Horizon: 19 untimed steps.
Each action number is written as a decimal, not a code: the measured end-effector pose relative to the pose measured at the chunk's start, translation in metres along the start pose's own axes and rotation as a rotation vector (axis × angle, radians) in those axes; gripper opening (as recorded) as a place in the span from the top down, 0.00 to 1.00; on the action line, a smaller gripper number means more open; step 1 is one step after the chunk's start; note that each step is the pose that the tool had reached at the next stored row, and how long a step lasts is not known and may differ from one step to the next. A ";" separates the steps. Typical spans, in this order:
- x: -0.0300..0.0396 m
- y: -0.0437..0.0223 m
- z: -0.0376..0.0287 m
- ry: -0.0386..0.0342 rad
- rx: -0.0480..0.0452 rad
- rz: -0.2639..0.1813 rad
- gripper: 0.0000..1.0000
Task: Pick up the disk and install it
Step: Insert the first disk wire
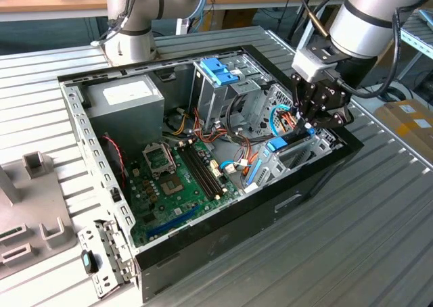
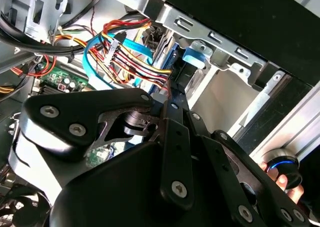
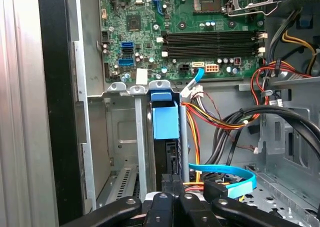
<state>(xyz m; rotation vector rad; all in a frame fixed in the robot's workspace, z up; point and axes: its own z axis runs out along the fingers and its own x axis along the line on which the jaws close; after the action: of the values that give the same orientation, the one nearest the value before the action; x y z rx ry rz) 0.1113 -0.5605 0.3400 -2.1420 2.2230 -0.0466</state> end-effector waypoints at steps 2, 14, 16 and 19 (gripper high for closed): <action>0.0020 -0.0001 -0.0013 0.0029 0.0001 0.000 0.90; 0.0002 -0.0157 -0.0203 -0.0011 -0.0039 0.000 0.90; -0.0014 -0.0206 -0.0201 -0.0008 -0.0061 0.000 0.90; -0.0068 -0.0247 -0.0197 -0.0009 -0.0071 -0.001 0.90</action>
<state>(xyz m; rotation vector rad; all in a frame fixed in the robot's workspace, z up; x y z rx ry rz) 0.1350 -0.5550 0.3613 -2.1459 2.2254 -0.0379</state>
